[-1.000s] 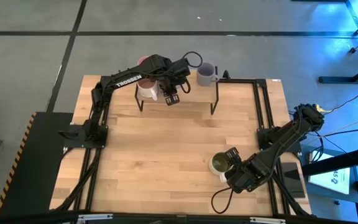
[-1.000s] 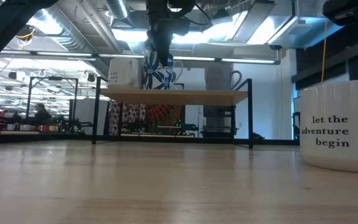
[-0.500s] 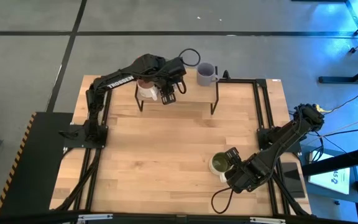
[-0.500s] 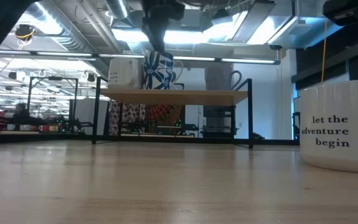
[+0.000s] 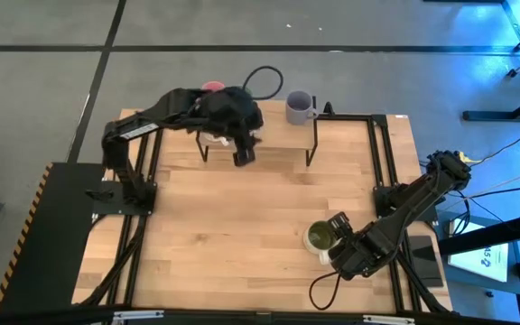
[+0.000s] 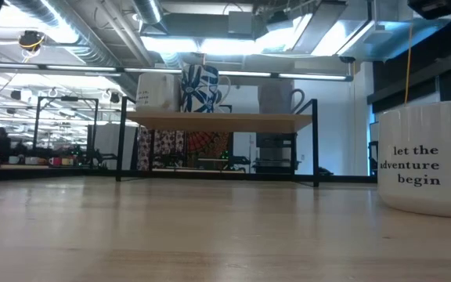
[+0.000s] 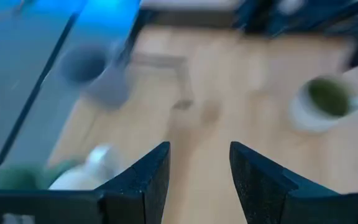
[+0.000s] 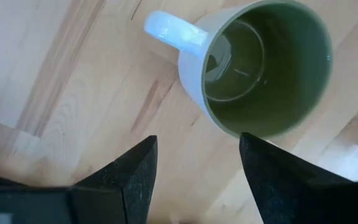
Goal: Place coffee mugs
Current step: Put the white-green mug on the shelf
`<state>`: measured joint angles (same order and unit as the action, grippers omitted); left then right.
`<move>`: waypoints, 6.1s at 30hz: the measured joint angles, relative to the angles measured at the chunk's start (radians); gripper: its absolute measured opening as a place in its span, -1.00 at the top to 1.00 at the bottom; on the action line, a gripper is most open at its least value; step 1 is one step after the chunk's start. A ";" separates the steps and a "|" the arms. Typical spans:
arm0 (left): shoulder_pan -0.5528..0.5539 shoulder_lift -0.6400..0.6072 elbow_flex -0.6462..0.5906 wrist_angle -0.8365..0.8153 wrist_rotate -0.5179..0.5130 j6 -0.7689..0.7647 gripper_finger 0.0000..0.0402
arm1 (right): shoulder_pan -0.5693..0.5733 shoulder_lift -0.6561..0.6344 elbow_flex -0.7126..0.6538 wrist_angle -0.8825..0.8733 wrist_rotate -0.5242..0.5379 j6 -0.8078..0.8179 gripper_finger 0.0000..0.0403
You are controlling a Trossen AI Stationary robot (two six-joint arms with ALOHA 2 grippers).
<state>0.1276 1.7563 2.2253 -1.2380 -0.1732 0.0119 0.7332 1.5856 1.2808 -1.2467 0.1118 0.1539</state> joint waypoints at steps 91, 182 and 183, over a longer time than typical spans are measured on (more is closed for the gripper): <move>-0.263 0.409 -0.133 0.019 0.158 0.149 0.20 | 0.376 -0.164 -0.146 0.122 0.211 0.926 0.25; 0.124 0.443 0.082 0.138 0.034 0.101 0.92 | 0.372 -0.163 -0.147 0.093 0.261 0.967 0.25; 0.124 0.448 0.083 0.143 0.026 0.105 0.92 | 0.372 -0.163 -0.147 0.093 0.261 0.967 0.25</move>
<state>0.2514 2.2040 2.3082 -1.0955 -0.1474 0.1168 1.1057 1.4223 1.1336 -1.1537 0.3732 1.1210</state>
